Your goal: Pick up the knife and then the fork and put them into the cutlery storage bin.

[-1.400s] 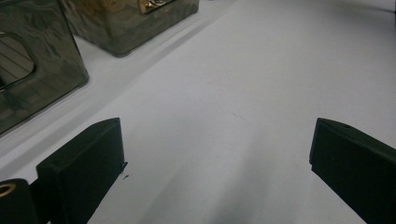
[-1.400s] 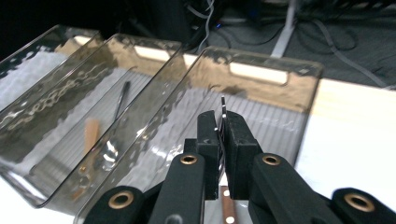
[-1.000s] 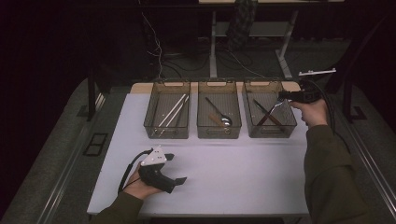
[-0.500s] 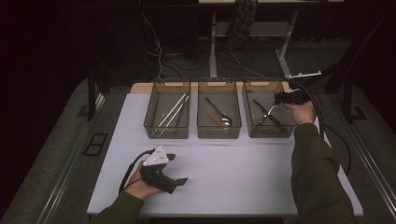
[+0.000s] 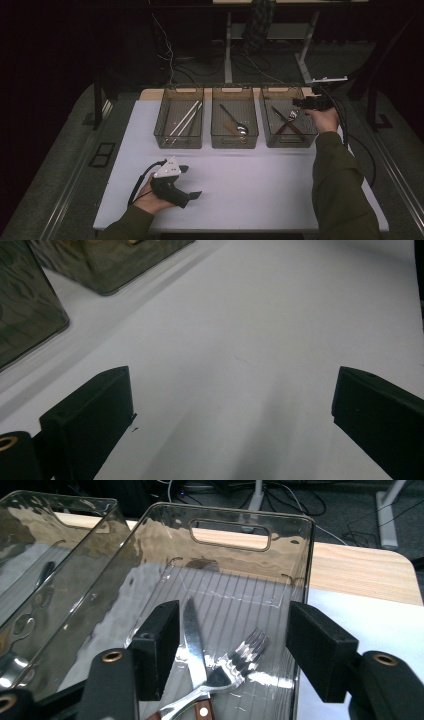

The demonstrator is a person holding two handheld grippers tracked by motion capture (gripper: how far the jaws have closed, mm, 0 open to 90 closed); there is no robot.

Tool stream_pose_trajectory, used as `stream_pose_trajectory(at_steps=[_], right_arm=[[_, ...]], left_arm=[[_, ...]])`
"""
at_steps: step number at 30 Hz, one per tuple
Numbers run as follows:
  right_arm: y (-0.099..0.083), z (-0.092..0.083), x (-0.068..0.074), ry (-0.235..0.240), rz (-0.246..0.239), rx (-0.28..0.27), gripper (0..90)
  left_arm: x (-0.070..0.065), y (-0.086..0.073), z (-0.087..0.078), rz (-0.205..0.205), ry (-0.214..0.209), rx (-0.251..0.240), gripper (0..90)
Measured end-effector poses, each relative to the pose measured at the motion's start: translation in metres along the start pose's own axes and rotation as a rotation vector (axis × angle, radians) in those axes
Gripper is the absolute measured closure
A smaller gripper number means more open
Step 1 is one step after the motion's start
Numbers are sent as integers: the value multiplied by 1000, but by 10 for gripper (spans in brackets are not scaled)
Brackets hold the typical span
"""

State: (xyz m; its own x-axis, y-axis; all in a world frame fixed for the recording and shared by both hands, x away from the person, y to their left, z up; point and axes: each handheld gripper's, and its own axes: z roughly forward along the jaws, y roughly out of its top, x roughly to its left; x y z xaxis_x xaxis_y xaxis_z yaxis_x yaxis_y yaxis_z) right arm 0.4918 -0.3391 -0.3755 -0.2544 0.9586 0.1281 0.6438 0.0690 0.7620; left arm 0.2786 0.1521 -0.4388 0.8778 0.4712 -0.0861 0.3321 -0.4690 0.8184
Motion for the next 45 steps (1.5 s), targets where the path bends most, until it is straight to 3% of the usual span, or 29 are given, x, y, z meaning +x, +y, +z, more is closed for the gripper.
stream_pose_trajectory(at_steps=[5,9,12,15,22,34,45], right_arm=[[-1,-2,2,55,-9,-2,318],[1,-7,8,119,-40,-17,202],[2,-13,15,127,-94,3,149],[2,-21,20,145,-117,8,107],[-9,-37,34,166,-171,-12,105],[-30,-69,69,270,-294,-58,105],[-74,-93,84,324,-325,-76,105]], left_arm=[[2,0,0,-10,1,-6,16],[3,-1,-1,-14,0,-9,16],[4,-1,0,-17,3,-6,11],[4,-1,0,-22,9,-6,0],[5,-1,-2,-34,17,-17,0],[9,-2,-8,-44,27,-31,0],[8,-2,-11,-42,30,-40,0]])
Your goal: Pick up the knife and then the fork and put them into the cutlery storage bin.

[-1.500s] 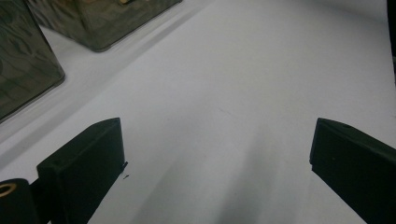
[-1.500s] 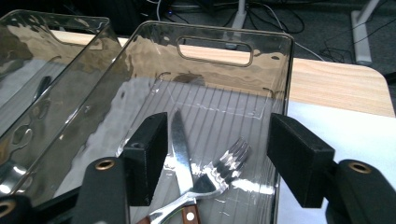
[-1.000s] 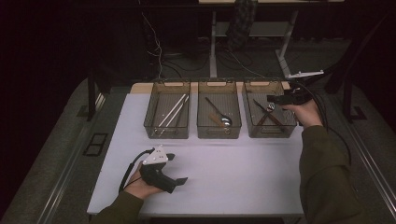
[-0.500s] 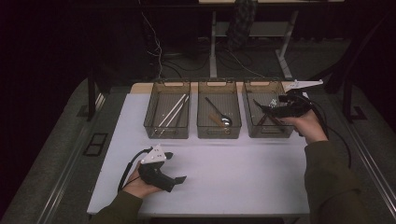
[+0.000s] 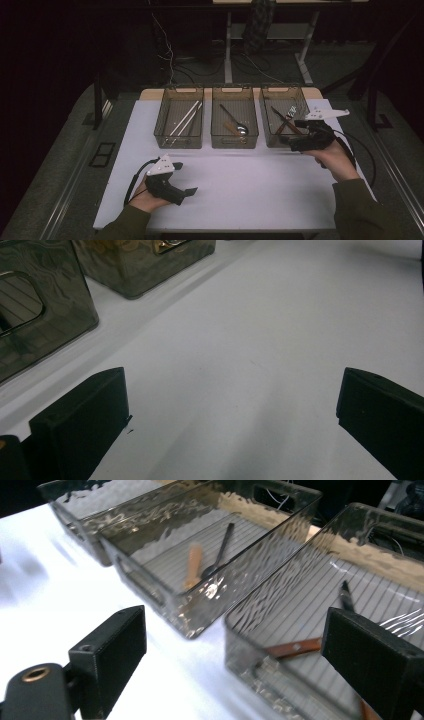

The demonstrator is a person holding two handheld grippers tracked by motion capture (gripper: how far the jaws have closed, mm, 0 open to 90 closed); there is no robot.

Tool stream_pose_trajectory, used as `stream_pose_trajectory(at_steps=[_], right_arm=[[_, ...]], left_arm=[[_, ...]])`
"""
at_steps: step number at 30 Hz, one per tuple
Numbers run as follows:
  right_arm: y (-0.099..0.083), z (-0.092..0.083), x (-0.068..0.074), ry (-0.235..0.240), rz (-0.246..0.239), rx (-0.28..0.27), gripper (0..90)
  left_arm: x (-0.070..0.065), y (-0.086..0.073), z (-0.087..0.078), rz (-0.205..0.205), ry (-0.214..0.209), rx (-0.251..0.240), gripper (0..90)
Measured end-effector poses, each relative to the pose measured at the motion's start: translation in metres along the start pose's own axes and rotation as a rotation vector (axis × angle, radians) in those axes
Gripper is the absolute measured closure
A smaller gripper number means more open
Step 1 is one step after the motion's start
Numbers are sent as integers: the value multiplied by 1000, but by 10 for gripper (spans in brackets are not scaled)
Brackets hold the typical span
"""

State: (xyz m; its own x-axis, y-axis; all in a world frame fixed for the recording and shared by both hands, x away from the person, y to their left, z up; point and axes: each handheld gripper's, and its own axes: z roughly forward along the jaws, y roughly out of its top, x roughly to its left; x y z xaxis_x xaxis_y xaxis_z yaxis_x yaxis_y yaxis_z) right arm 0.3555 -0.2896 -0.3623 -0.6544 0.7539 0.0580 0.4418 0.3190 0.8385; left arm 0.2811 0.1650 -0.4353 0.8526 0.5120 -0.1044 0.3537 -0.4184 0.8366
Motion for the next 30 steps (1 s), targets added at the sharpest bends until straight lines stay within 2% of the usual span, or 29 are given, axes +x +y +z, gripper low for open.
stream_pose_trajectory(at_steps=[4,11,13,15,19,23,30], right_arm=[[-15,-2,10,8,-7,-6,105],[-36,-1,24,12,17,-33,105],[-42,0,27,0,6,-41,105],[-49,0,31,5,12,-32,105],[-61,1,39,-7,-15,0,105],[-73,-1,46,20,3,-19,105],[-91,-5,58,32,-12,-14,105]], left_arm=[[-1,0,1,-4,1,2,0],[-1,0,1,0,-2,1,0],[-1,0,1,-2,-3,-1,0],[-1,0,0,-2,-3,-1,0],[-2,0,0,1,-5,0,0],[-3,0,0,6,-6,2,0],[-3,0,0,6,-9,1,0]])
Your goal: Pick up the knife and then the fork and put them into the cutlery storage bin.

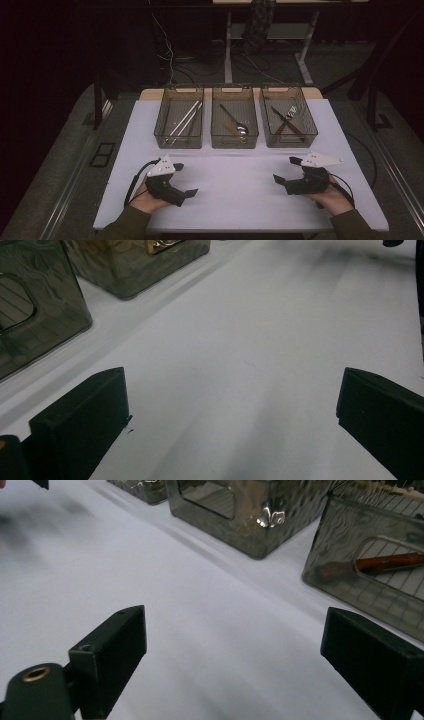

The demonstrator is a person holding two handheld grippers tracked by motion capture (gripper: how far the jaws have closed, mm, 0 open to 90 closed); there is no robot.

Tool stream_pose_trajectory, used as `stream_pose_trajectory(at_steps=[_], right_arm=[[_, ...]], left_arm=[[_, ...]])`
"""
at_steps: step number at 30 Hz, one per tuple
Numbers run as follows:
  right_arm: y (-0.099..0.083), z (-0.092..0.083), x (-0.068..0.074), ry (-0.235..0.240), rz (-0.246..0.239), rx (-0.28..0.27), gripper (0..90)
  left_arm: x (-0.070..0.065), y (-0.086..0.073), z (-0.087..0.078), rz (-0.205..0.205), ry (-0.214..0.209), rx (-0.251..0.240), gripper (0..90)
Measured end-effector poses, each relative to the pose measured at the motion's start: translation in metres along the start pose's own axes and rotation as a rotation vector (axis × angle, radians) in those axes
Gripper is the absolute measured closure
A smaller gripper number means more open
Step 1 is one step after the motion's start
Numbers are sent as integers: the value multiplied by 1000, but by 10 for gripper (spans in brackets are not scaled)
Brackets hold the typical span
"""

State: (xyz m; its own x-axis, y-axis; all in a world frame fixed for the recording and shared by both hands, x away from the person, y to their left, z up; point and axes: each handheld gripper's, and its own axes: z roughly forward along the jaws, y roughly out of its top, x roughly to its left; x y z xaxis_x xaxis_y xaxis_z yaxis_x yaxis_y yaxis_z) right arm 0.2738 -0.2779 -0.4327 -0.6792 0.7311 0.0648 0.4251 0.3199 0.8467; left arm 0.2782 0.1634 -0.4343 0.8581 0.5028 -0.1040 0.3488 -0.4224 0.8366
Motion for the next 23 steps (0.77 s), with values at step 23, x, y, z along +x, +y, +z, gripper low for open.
stream_pose_trajectory(at_steps=[23], right_arm=[[-15,-10,-3,-5,-19,19,105]], left_arm=[[-1,0,-2,3,-3,-6,0]])
